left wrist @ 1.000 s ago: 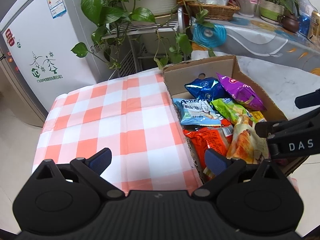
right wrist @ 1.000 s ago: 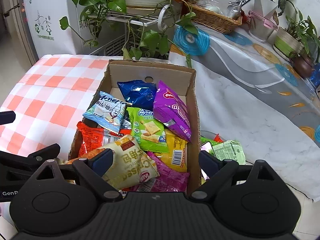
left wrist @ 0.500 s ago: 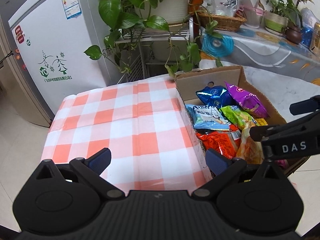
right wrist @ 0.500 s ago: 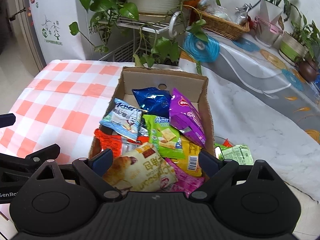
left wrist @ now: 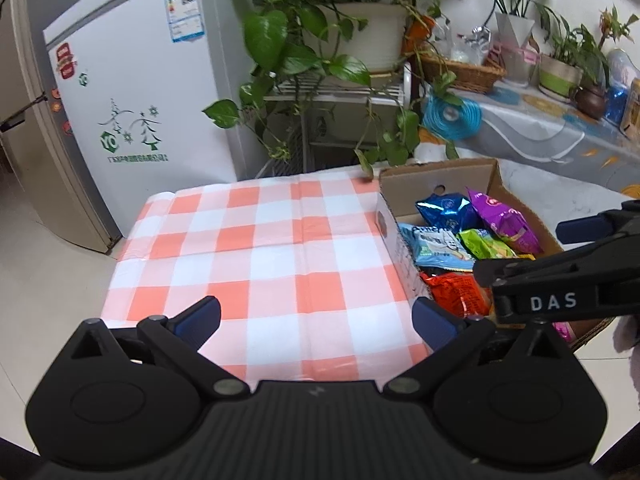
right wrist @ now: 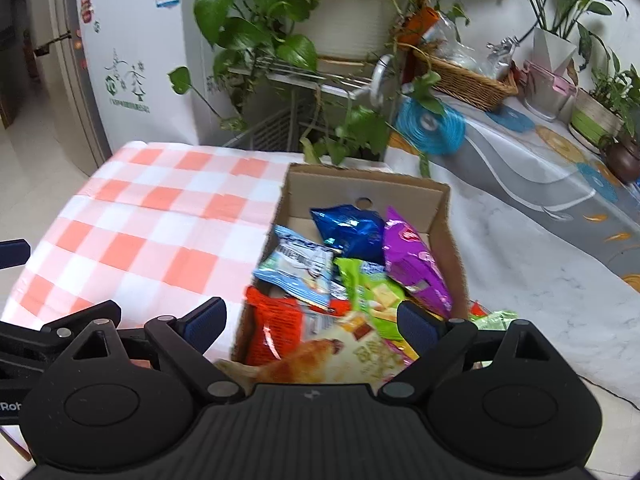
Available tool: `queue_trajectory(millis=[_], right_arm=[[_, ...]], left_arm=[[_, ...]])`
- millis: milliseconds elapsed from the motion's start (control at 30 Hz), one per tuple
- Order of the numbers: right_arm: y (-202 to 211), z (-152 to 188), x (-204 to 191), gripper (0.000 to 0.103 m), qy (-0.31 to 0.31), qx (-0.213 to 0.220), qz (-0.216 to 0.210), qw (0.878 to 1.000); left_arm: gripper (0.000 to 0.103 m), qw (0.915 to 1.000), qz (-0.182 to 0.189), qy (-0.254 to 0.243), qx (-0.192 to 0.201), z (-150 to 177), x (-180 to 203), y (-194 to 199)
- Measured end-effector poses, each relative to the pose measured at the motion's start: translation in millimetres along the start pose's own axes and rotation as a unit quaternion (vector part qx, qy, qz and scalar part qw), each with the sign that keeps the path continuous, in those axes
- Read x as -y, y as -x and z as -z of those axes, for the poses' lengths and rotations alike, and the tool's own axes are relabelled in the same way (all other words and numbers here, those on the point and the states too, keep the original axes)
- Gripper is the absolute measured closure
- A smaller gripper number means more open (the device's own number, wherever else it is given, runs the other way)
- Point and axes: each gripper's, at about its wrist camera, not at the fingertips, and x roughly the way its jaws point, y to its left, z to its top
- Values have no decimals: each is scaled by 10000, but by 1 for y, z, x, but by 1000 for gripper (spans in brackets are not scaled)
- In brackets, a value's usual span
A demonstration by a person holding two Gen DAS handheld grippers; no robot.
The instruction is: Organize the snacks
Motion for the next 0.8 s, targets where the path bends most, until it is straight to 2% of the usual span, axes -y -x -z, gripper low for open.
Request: queue_trajectory(millis=[100, 267, 367, 667, 800], right_arm=[[-1, 0, -10, 7, 63, 19, -56, 10000], [-4, 0, -31, 7, 185, 30, -157, 9997], [-6, 1, -44, 2, 238, 53, -304, 9992], [-22, -1, -75, 1, 421, -29, -208, 9989], [-27, -3, -84, 1, 391, -69, -286, 9988]], left_arm=[[2, 9999, -110, -73, 58, 4, -7, 4], [2, 9999, -22, 77, -95, 11, -25, 8], [1, 9999, -47, 47, -145, 18, -32, 8], [1, 9983, -404, 18, -413, 33, -67, 2], [1, 9965, -529, 262, -590, 41, -92, -3]])
